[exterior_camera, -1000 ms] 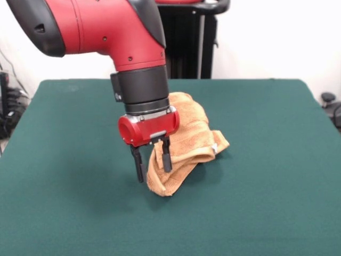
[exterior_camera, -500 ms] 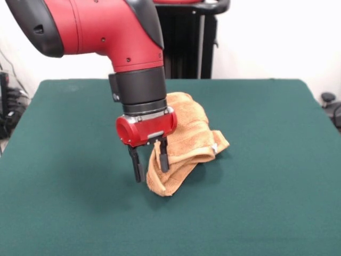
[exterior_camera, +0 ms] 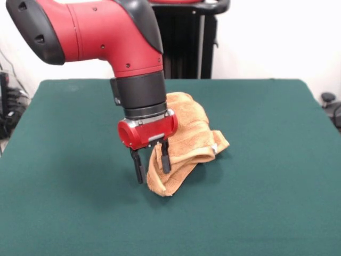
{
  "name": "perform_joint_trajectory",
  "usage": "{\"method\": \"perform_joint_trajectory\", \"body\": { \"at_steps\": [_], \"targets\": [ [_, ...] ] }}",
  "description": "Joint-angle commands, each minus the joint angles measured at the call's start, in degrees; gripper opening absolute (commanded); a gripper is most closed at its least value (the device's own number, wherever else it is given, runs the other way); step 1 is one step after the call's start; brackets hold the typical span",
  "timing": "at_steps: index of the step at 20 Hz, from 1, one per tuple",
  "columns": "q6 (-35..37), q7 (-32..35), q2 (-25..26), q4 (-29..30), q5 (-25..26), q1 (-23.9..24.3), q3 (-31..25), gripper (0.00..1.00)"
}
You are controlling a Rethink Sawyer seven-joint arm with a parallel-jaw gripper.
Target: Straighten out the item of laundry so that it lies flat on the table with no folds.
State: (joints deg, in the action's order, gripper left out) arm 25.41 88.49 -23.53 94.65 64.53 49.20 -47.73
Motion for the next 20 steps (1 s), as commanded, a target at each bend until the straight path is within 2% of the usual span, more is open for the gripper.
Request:
{"method": "perform_joint_trajectory", "body": {
  "at_steps": [1,20],
  "targets": [
    [4.26,-14.70,4.83,-1.57,-0.17,-1.42,1.56,1.00],
    [-0.98,-10.37,2.85,-1.66,1.82,-1.57,0.40,1.00]
  ]
}}
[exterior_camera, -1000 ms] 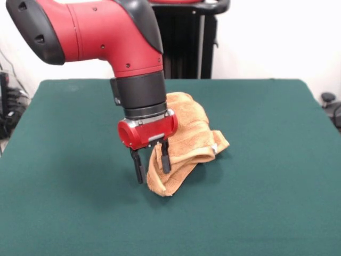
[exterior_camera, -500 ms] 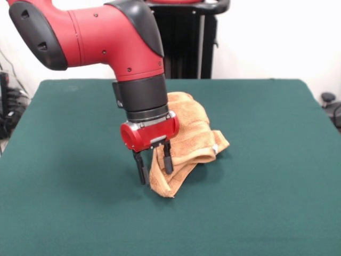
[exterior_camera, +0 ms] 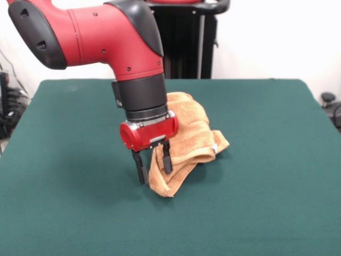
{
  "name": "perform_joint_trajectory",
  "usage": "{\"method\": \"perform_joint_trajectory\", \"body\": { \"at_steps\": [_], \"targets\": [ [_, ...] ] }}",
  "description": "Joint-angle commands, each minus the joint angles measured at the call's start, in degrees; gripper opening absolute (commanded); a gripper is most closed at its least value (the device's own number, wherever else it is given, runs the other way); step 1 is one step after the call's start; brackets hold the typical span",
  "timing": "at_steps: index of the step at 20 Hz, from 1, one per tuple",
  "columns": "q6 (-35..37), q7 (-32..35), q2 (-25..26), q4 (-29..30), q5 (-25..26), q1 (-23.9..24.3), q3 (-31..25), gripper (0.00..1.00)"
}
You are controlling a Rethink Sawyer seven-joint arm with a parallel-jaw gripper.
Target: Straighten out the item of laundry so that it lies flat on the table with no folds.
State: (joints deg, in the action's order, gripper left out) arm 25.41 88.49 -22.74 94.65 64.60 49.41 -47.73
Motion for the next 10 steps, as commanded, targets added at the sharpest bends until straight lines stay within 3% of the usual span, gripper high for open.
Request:
{"method": "perform_joint_trajectory", "body": {
  "at_steps": [1,10],
  "targets": [
    [-1.37,-10.15,2.11,-1.60,1.64,-1.53,0.16,1.00],
    [-2.37,-10.66,4.10,-2.55,1.06,-0.55,-0.69,1.00]
  ]
}}
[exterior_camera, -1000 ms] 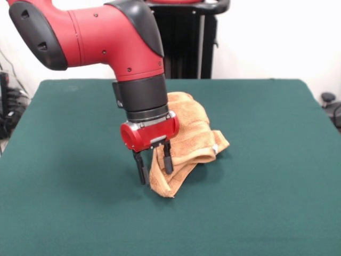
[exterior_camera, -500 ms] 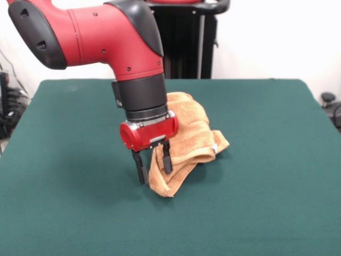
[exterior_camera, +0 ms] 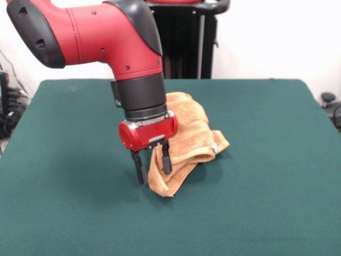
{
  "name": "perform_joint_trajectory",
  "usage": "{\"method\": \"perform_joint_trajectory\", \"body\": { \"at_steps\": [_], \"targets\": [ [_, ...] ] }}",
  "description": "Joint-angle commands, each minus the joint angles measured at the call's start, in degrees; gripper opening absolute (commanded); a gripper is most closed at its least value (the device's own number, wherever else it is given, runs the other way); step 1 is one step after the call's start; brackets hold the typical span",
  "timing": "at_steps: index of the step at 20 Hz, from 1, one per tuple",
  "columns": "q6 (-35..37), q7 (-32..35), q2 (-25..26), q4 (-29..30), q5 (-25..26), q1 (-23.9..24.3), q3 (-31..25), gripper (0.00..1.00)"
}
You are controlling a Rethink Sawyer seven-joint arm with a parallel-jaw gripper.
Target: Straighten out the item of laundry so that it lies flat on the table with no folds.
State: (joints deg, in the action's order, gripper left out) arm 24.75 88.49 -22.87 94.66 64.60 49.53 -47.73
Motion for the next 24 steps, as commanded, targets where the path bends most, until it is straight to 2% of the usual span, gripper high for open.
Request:
{"method": "perform_joint_trajectory", "body": {
  "at_steps": [1,20,24],
  "targets": [
    [-1.90,-10.75,4.45,-2.49,0.99,-0.50,-0.86,1.00],
    [-3.82,-12.30,8.05,-2.97,1.02,1.22,-2.66,1.00],
    [-5.35,-10.81,8.07,-2.58,1.11,1.59,-3.33,1.00]
  ]
}}
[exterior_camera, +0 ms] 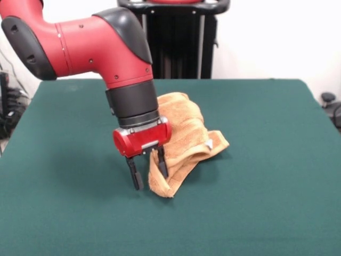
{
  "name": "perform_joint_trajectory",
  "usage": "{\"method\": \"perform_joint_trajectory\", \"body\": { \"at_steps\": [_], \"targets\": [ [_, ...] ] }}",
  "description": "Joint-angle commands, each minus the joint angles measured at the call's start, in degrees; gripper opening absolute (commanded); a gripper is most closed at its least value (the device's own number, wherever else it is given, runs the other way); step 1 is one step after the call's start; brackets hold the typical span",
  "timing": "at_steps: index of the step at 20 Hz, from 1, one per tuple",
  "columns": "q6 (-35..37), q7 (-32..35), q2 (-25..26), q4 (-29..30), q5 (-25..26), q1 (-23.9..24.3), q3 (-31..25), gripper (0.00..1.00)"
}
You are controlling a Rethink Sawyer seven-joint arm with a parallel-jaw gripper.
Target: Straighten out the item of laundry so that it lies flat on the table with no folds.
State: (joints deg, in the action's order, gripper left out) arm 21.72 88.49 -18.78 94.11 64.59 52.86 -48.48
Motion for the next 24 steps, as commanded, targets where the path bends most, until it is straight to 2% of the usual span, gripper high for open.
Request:
{"method": "perform_joint_trajectory", "body": {
  "at_steps": [1,14,16,19,20,24],
  "targets": [
    [-2.84,-10.28,3.83,-1.78,1.06,-1.60,-2.93,1.00],
    [-5.05,-8.97,4.12,-0.69,0.48,-0.25,-5.04,1.00],
    [-3.65,-10.18,4.20,-0.98,0.33,-0.54,-4.61,1.00],
    [2.33,-13.83,3.45,-1.73,-1.25,-1.90,-2.96,1.00],
    [3.02,-14.33,3.29,-1.85,-1.41,-2.17,-2.63,0.00],
    [4.55,-15.17,2.68,-2.08,-1.86,-2.62,-2.17,0.00]
  ]
}}
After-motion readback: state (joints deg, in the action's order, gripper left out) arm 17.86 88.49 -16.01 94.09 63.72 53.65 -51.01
